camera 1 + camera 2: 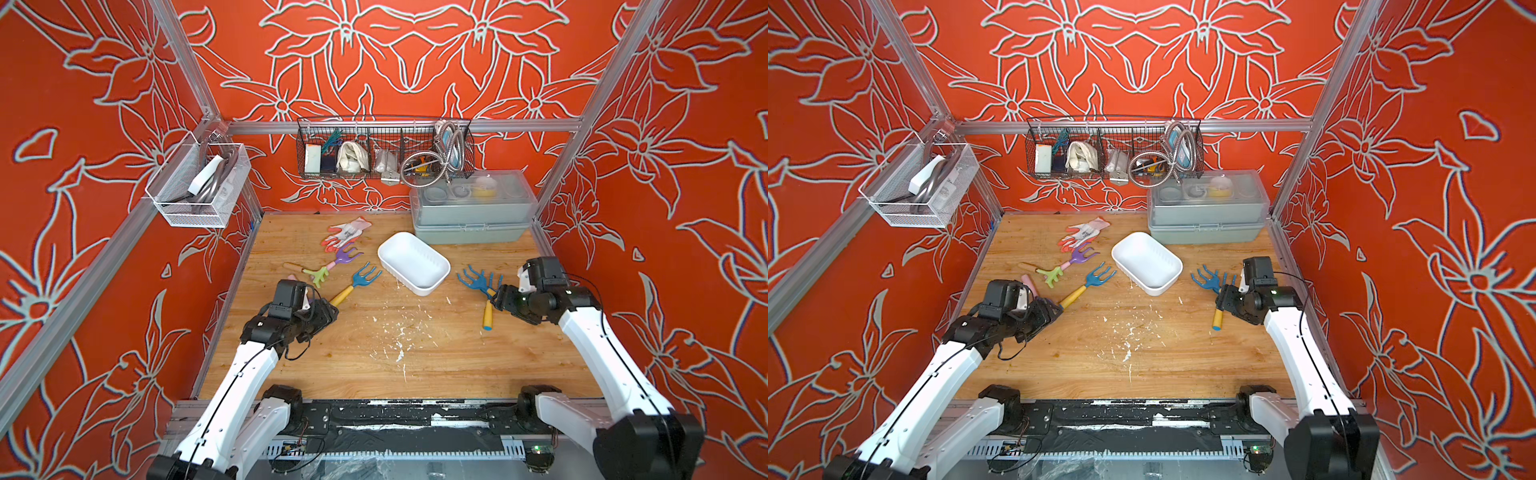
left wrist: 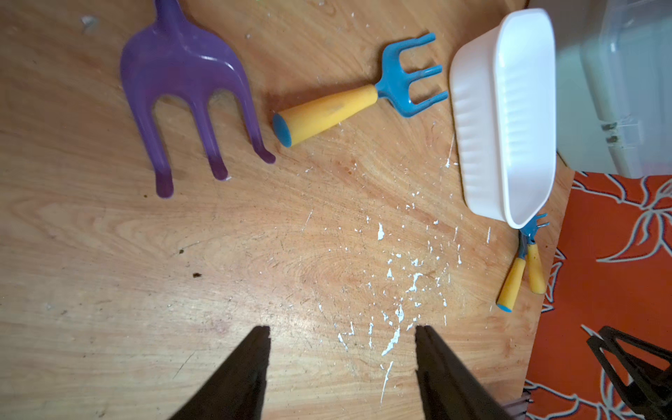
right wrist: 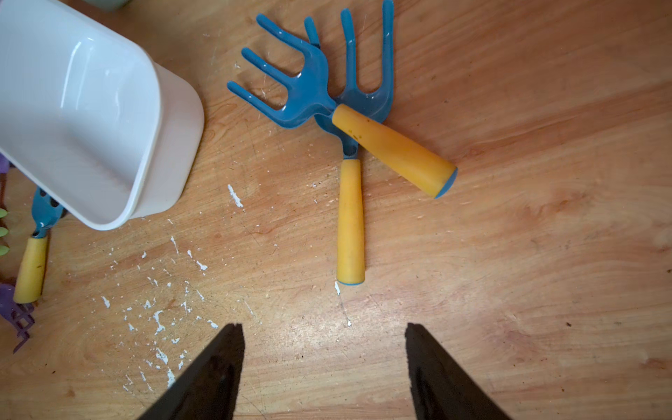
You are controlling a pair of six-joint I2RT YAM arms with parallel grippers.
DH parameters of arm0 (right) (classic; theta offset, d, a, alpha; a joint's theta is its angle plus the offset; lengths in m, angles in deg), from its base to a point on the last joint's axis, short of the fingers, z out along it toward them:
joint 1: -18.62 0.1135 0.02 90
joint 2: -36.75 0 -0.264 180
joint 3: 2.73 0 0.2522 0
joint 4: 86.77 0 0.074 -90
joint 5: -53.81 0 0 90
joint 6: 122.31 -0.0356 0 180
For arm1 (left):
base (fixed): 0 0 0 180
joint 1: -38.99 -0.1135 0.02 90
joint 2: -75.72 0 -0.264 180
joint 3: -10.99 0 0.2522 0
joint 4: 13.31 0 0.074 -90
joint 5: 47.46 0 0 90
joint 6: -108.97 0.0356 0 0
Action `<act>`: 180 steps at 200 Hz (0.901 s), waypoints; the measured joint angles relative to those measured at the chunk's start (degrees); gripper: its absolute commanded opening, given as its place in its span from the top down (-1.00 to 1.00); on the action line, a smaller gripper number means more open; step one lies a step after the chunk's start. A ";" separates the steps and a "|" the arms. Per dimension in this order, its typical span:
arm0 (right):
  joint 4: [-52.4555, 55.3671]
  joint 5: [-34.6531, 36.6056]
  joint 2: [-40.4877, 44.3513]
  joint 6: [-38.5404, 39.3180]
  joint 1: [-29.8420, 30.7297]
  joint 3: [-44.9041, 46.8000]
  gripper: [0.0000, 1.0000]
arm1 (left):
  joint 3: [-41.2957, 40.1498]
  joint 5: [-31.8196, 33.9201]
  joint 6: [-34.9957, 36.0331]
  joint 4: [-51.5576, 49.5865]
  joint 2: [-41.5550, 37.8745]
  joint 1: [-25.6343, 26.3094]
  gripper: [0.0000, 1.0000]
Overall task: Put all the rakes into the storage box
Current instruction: Move the storage box to the center of the board.
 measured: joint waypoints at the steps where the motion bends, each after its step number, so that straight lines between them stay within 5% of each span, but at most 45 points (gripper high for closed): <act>1: -0.07 0.00 -0.20 -0.04 0.07 -0.04 -0.42 | 0.00 -0.04 0.00 0.00 0.13 0.00 -0.31; 52: -3.98 -0.90 -12.13 -0.31 7.54 -7.98 -0.40 | 0.55 -1.73 -0.13 0.13 3.78 0.20 -0.33; 78: -6.73 -1.68 -19.45 2.01 10.86 -14.56 -0.22 | 1.77 -2.64 0.00 0.96 5.66 0.20 -0.34; 180: -8.46 -2.58 -45.33 9.90 11.58 -35.56 0.04 | 6.99 -6.16 3.13 0.37 10.43 0.20 -0.35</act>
